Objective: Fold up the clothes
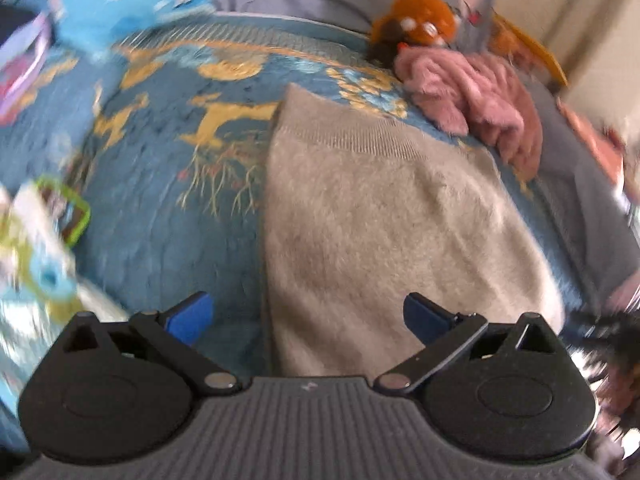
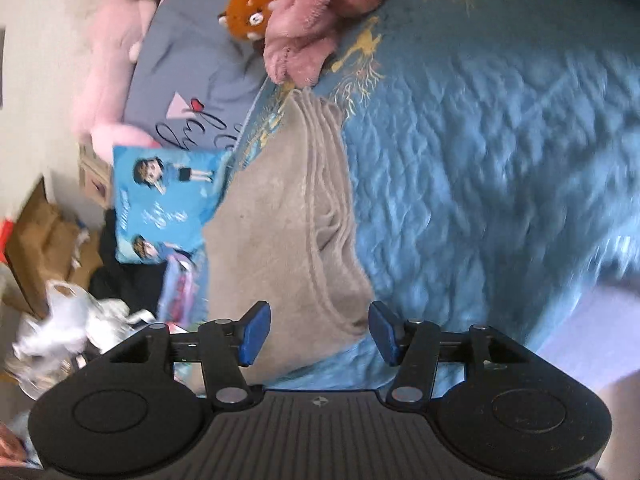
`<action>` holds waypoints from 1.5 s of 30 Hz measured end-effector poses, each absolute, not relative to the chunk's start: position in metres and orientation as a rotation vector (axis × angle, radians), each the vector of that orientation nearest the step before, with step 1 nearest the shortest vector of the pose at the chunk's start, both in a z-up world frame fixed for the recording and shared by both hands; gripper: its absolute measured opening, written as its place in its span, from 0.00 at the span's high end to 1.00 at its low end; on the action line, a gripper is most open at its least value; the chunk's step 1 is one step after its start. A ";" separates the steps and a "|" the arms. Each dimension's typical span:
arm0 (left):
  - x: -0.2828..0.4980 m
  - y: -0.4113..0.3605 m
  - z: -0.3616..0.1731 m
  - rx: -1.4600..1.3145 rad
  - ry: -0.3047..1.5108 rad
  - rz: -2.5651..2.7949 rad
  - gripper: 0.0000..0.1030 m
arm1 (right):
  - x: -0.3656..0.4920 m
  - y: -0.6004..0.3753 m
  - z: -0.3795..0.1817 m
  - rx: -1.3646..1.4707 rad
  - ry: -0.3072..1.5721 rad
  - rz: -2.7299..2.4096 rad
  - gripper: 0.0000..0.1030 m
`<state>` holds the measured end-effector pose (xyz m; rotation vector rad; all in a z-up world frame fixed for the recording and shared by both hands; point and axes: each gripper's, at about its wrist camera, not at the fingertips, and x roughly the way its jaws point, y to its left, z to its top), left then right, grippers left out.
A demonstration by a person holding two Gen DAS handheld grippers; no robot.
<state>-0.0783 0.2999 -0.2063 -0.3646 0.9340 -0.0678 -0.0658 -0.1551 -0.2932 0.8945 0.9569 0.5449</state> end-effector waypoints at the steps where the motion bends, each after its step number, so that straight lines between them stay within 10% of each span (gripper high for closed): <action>1: -0.084 0.301 -0.205 -0.395 0.929 -0.060 0.00 | -0.067 -0.153 -0.293 0.901 0.949 0.549 0.45; 3: -0.093 0.298 -0.200 -0.406 0.913 -0.052 0.00 | -0.065 -0.147 -0.291 0.874 0.932 0.541 0.49; 5: -0.101 0.293 -0.194 -0.394 0.905 -0.049 0.00 | -0.060 -0.143 -0.290 0.861 0.954 0.523 0.90; 16: -0.124 0.284 -0.180 -0.399 0.903 -0.010 0.00 | -0.075 -0.142 -0.281 0.659 1.051 0.408 1.00; 31: -0.138 0.328 -0.232 -0.942 0.989 0.084 0.00 | -0.085 -0.155 -0.291 1.042 1.007 0.454 0.40; 42: -0.115 0.312 -0.259 -1.146 0.968 0.096 0.01 | -0.075 -0.125 -0.312 1.188 1.081 0.291 0.41; 45: -0.105 0.304 -0.260 -1.122 0.963 0.126 0.18 | -0.074 -0.123 -0.313 1.211 1.054 0.266 0.75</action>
